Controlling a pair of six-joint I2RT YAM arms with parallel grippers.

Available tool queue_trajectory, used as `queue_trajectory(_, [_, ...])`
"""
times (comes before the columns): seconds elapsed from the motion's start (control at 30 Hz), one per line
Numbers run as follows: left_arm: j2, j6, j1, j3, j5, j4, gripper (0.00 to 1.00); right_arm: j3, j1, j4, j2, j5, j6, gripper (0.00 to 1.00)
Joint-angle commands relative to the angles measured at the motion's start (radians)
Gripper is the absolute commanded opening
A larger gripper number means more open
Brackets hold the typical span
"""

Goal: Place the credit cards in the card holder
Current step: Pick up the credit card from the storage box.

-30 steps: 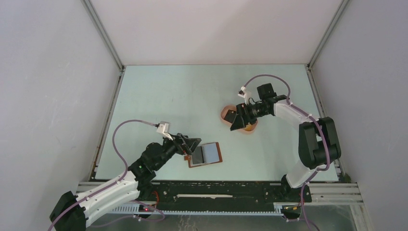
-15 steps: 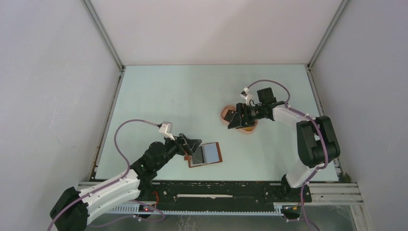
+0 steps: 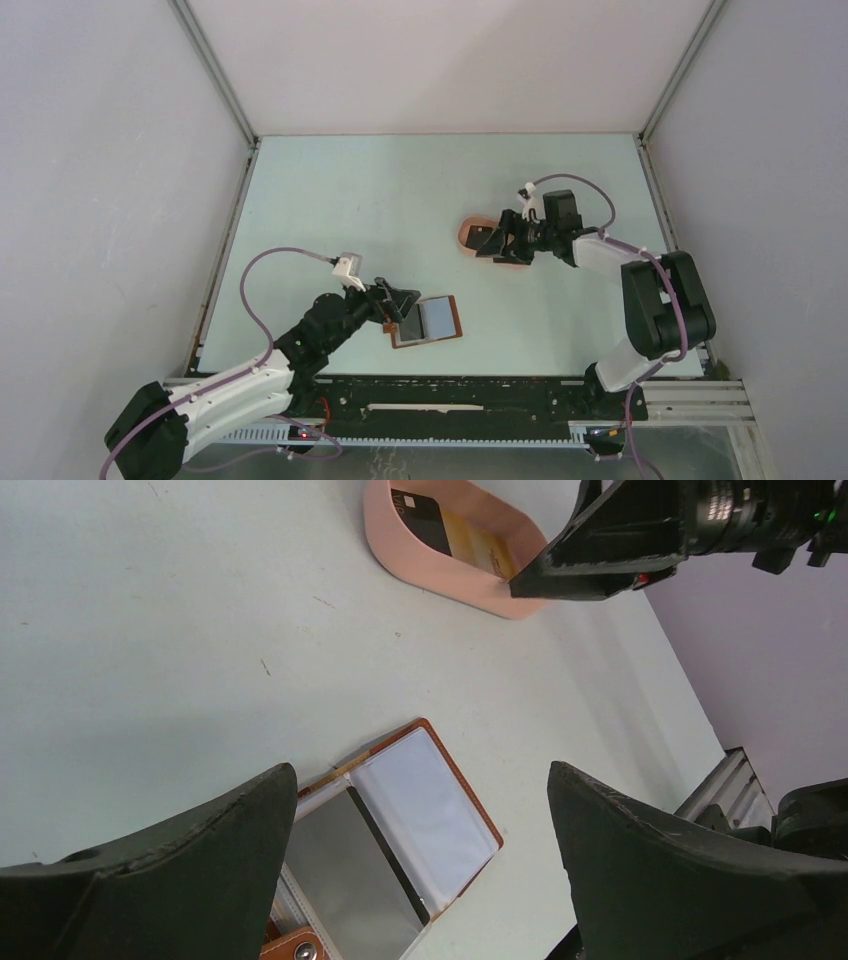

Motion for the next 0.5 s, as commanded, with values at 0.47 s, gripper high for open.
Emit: queue_trajectory(0.47, [-0.017, 0.019, 0.001, 0.010, -0.017, 0.019, 1.00, 0.201, -0.004, -0.014, 0.054, 0.172, 0.013, 0.77])
